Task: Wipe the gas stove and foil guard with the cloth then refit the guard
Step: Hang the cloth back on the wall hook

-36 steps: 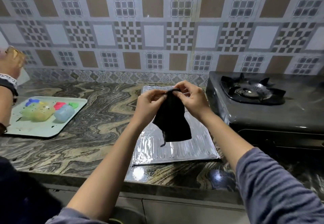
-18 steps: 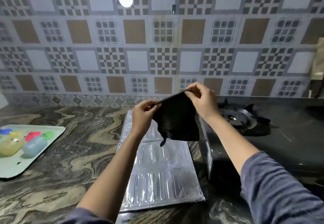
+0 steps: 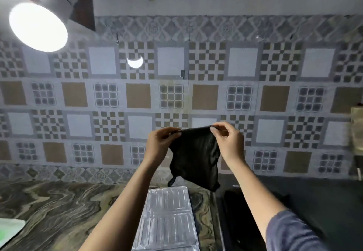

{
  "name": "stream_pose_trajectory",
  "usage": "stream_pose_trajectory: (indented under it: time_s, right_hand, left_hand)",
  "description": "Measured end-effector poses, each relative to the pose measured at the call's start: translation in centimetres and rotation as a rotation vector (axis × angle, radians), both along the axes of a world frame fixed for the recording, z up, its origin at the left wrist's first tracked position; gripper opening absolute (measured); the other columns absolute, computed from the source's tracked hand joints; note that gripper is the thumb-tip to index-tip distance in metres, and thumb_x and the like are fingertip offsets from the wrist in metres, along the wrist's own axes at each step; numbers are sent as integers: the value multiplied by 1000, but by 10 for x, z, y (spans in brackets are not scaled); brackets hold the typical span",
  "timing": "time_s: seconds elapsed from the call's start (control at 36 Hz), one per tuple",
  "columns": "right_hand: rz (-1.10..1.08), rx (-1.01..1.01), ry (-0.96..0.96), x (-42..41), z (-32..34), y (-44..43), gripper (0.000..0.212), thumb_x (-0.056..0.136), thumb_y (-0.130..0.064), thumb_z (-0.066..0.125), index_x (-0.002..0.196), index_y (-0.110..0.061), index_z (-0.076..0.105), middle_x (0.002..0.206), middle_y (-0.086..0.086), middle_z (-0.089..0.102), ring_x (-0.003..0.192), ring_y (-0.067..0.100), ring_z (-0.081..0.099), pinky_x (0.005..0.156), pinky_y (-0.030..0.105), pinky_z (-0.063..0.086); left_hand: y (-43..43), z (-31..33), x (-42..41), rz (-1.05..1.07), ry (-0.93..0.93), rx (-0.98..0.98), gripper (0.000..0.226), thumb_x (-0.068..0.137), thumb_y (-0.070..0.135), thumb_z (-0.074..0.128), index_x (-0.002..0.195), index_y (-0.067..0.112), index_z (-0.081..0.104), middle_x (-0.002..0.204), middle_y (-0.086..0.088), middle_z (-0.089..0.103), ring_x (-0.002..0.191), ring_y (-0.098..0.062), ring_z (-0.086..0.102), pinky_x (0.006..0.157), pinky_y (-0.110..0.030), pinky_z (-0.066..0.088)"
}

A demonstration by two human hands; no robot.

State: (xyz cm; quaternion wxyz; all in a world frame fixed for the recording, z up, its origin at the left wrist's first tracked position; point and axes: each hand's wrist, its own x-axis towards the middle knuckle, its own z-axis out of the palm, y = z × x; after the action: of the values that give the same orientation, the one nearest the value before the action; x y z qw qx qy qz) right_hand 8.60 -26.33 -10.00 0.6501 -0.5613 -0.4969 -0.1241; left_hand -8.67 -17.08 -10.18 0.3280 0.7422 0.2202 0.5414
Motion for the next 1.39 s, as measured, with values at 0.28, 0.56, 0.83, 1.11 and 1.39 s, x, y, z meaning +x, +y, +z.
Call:
stream_pose_trajectory:
  time_s: [0.28,0.56,0.83,1.11,1.39]
  right_hand:
    - [-25,77,-25,30,80,106,4,82,-9,67,85,-8,68,77,-4,64,69,6,59,64,3,44]
    - [-88,130,-119,73,150,200,8,82,-13,67,88,-11,70,86,4,68,75,11,60,67,11,44]
    - [-96,182,-93,86,155,256,10,81,-4,65,87,-11,61,73,-9,55,67,8,52,62,16,44]
    - [-178,222,-152,87,123,264,9,78,-3,68,73,-9,63,81,9,62,67,12,54,59,5,39]
    - [-156,181,-25,80,87,260,12,78,-6,70,69,-9,62,75,9,65,65,14,57,58,3,39]
  left_hand:
    - [96,71,33,-7,-127,34,12,75,10,74,81,20,73,74,9,72,66,3,66,62,-10,49]
    - [175,146,65,-24,-87,157,10,81,13,68,89,17,72,79,6,71,70,1,67,67,-13,55]
    - [223,157,108,266,-259,120,13,81,14,69,92,7,73,81,0,68,80,-15,66,77,-27,55]
    - [229,140,109,338,-276,56,9,79,11,70,87,8,74,72,5,63,71,-8,62,70,-19,52]
    - [230,87,106,89,-353,-260,16,78,13,72,88,1,73,77,-7,71,69,-12,65,64,-18,52]
